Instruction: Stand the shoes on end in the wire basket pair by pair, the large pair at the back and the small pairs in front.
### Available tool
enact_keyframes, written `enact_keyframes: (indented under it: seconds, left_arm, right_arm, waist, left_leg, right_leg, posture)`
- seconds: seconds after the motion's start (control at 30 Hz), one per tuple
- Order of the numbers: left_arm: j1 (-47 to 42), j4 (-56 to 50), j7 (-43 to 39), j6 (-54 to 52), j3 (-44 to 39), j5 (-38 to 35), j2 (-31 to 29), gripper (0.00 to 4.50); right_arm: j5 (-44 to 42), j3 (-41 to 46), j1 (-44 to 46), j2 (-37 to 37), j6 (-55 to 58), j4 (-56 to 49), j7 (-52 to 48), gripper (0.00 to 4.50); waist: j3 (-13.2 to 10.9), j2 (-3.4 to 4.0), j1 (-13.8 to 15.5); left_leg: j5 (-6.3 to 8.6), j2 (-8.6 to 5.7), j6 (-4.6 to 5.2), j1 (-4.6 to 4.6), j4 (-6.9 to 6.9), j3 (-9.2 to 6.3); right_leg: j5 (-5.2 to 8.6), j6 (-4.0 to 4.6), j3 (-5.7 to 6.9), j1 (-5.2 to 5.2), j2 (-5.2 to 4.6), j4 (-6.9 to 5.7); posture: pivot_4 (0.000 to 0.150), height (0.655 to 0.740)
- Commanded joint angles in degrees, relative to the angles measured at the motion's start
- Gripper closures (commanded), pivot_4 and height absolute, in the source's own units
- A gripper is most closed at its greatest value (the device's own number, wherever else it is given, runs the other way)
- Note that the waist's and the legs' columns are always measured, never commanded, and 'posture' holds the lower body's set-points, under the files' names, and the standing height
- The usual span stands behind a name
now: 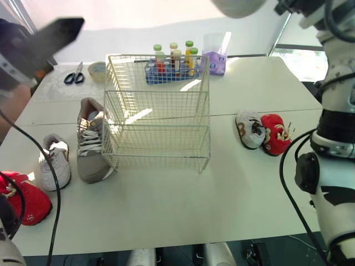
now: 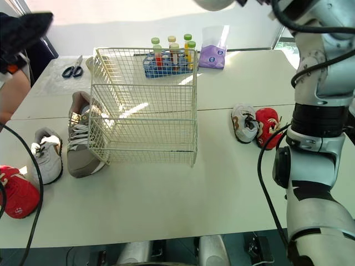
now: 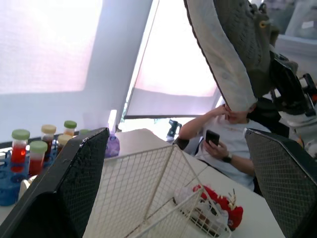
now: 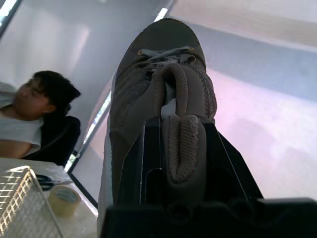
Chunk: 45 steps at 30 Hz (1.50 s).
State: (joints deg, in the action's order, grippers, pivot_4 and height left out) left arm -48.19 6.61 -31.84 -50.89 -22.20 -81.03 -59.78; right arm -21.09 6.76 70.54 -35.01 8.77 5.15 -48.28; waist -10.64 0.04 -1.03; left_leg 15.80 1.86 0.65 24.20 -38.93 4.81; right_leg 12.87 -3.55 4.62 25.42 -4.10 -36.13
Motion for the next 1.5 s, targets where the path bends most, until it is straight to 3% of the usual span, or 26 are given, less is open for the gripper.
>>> enact_keyframes:
  seconds: [0.03,0.3,0.8,0.9,1.0,1.1,1.17,1.33,1.43,1.5]
  left_arm:
    - [-4.4,2.0,-1.2,-1.9,-2.5,0.2,-0.7,0.00]
    - [-7.4,1.2,-1.1,-8.4,-5.3,-2.6,-0.7,0.00]
    - [-7.1,1.6,-16.0,-11.1,1.4,10.7,-3.4,0.00]
    - [-5.9,0.9,-21.3,-13.1,1.7,11.4,-4.7,0.85]
    - [-3.6,-0.6,-24.8,-12.8,1.8,13.3,-5.5,2.40]
    - [-2.9,-1.7,-24.5,-13.0,0.6,13.6,-4.6,3.64]
    - [-2.9,-1.9,-22.8,-13.3,-0.6,13.4,-3.6,3.78]
    - [-1.6,-1.5,-12.7,-14.1,-11.2,8.2,1.7,3.78]
    - [0.9,-4.2,-5.2,-11.9,-17.0,5.9,5.9,3.78]
    - [2.3,-7.9,0.2,-9.5,-19.8,4.0,9.5,3.78]
  right_arm:
    - [-1.1,-2.9,0.3,0.5,-3.4,-1.4,-6.5,4.12]
    - [2.0,-6.9,-1.0,0.9,-12.3,1.0,-13.8,4.12]
    - [7.1,-9.8,-1.2,1.5,-30.2,1.6,-18.9,4.12]
    - [7.9,-10.1,-1.0,1.4,-33.0,3.1,-19.4,4.13]
    - [8.3,-10.1,-0.6,1.6,-34.3,4.2,-19.1,4.13]
    - [8.6,-9.9,-1.0,1.6,-34.4,4.6,-18.3,4.13]
    - [8.6,-9.5,-1.4,1.4,-33.6,4.7,-17.5,4.13]
    - [-2.0,-0.5,-3.5,-0.3,-11.9,6.0,-8.6,1.88]
    - [-11.3,8.0,-6.3,0.6,1.9,5.4,3.0,0.18]
    - [-20.4,12.7,-10.4,3.0,12.9,1.3,10.4,0.03]
  waist:
    - [0.0,-0.03,0.1]
    - [-0.3,-0.47,0.4]
    - [-0.3,-0.55,0.3]
    - [-0.3,-0.55,0.2]
    - [-0.3,-0.54,0.1]
    - [-0.3,-0.54,0.1]
    - [-0.3,-0.55,0.2]
    - [-0.3,-0.61,0.4]
    - [-0.2,-0.73,0.4]
    - [-0.2,-0.78,0.6]
  left_leg:
    - [-0.05,0.02,-0.09,0.00,-0.01,0.01]
    - [-0.17,-0.10,-0.29,0.11,-0.18,0.04]
    - [-0.23,-0.09,-0.40,0.06,-0.21,0.10]
    - [-0.23,-0.10,-0.40,0.06,-0.21,0.11]
    - [-0.23,-0.09,-0.40,0.05,-0.20,0.11]
    - [-0.24,-0.06,-0.42,0.04,-0.21,0.09]
    - [-0.25,-0.06,-0.42,0.04,-0.22,0.09]
    - [-0.25,-0.08,-0.42,0.04,-0.27,0.05]
    - [-0.25,-0.09,-0.42,0.05,-0.28,0.03]
    - [-0.25,-0.09,-0.43,0.05,-0.27,-0.02]
  right_leg:
    - [-0.01,-0.01,0.00,0.00,-0.06,-0.01]
    - [-0.11,-0.19,0.02,-0.01,-0.34,-0.01]
    - [-0.13,-0.21,0.03,0.00,-0.33,-0.11]
    - [-0.13,-0.21,0.02,0.00,-0.35,-0.09]
    - [-0.13,-0.21,0.02,0.01,-0.34,-0.10]
    - [-0.13,-0.21,0.02,0.01,-0.32,-0.15]
    - [-0.13,-0.20,0.02,0.01,-0.32,-0.16]
    - [-0.13,-0.20,0.02,-0.03,-0.38,-0.20]
    - [-0.14,-0.19,0.04,-0.05,-0.47,-0.20]
    - [-0.15,-0.19,0.06,-0.10,-0.57,-0.16]
  posture:
    - [0.150,0.7400]
    - [0.150,0.7400]
    - [0.150,0.7400]
    - [0.150,0.7400]
    - [0.150,0.7400]
    - [0.150,0.7400]
    - [0.150,0.7400]
    - [0.150,0.7400]
    - [0.150,0.7400]
    - [0.150,0.7400]
